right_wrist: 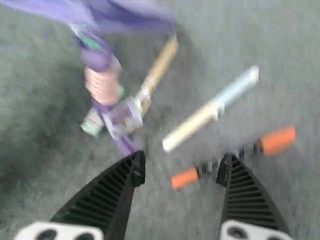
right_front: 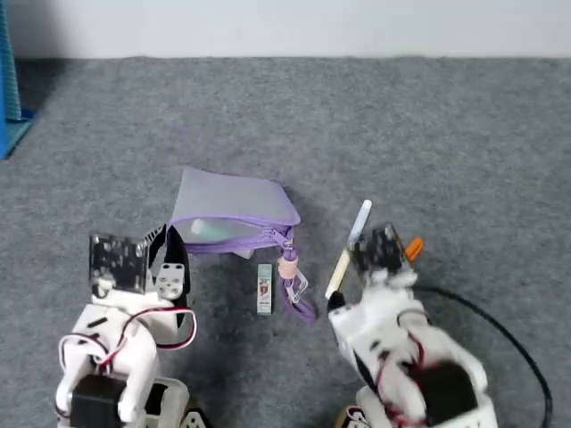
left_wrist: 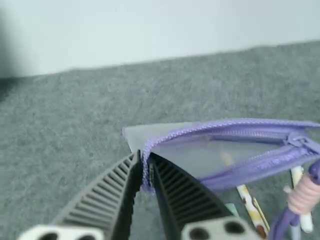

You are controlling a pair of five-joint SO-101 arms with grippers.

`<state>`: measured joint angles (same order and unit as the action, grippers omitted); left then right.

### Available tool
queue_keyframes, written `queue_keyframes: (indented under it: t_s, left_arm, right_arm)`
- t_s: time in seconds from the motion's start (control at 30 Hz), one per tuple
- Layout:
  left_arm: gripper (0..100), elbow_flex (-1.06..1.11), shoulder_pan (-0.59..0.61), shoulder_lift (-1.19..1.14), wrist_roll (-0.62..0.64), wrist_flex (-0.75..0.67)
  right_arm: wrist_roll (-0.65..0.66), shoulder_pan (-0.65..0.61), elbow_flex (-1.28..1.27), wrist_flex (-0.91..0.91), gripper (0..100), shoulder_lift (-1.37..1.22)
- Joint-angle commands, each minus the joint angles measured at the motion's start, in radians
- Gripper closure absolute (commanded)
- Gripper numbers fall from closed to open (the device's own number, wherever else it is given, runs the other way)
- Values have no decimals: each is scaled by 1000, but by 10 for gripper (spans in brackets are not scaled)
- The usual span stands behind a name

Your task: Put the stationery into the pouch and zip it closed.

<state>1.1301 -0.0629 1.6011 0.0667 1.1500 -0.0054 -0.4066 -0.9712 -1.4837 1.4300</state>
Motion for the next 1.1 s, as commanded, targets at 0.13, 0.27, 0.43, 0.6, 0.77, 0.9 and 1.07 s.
queue_keyframes:
  t_s: [0.13,0.27,0.43,0.6,0.77,0.9,1.07]
  left_arm:
    - [987,-278,3,-299,44,74]
    - [987,-343,3,-396,44,101]
    - [987,-360,3,-413,72,104]
    - [987,-358,3,-413,94,106]
    - [987,-354,3,-413,94,106]
    - [987,-354,3,-413,94,106]
    - [987,-354,3,-413,94,106]
  right_arm:
    - [-77,170,106,240,775,-355]
    - [-75,196,106,371,775,-541]
    - [-78,199,109,559,775,-782]
    - [-77,206,161,717,775,-984]
    - [-81,260,353,720,775,-1216]
    - [-81,286,494,720,775,-1397]
    - [-81,303,641,720,775,-1598]
